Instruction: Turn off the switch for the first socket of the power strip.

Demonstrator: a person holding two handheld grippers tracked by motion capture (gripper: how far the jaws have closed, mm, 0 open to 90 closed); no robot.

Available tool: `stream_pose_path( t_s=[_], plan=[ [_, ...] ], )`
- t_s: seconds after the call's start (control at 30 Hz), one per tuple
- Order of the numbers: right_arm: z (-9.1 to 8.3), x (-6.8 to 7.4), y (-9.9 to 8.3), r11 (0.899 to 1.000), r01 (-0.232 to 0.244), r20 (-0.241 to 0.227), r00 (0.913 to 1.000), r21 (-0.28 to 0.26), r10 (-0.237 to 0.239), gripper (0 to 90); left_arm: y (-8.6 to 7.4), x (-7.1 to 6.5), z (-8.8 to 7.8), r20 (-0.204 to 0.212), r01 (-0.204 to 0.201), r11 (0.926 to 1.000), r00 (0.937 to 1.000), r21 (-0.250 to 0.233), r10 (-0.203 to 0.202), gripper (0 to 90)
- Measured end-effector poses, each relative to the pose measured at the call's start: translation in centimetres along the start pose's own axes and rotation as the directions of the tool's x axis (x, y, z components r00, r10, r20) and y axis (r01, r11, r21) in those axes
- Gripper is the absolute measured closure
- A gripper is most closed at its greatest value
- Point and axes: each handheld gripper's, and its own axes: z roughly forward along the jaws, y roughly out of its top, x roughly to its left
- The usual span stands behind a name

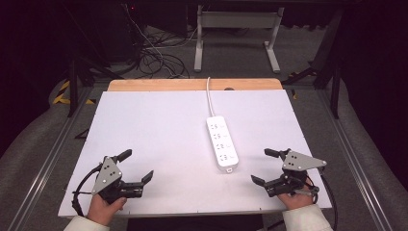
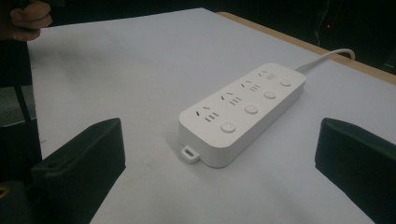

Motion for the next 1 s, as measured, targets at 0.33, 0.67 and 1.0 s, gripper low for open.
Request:
stream_pose_path(
  t_s=[0.33, 0.67, 1.0],
  plan=[
    [0.1, 0.0, 0.1, 1.000, -0.006, -0.015, 0.9999, 0.017, 0.006, 3.5, 0.3, 0.0, -0.4, -0.010, 0.019, 0.9997, 0.9998, -0.016, -0.019, 6.5],
    [0.1, 0.2, 0.3, 0.999, -0.007, -0.021, 0.9998, 0.045, 0.008, 6.4, 0.4, -1.1, -0.3, -0.019, -0.073, 0.9973, 0.9971, 0.010, 0.074, 9.4],
    [-0.3, 0.2, 1.4, 0.997, -0.001, -0.016, 0.9999, 0.079, 0.002, 14.6, 0.3, -1.0, -0.2, -0.004, -0.052, 0.9985, 0.9986, 0.014, 0.052, 7.8]
  ],
)
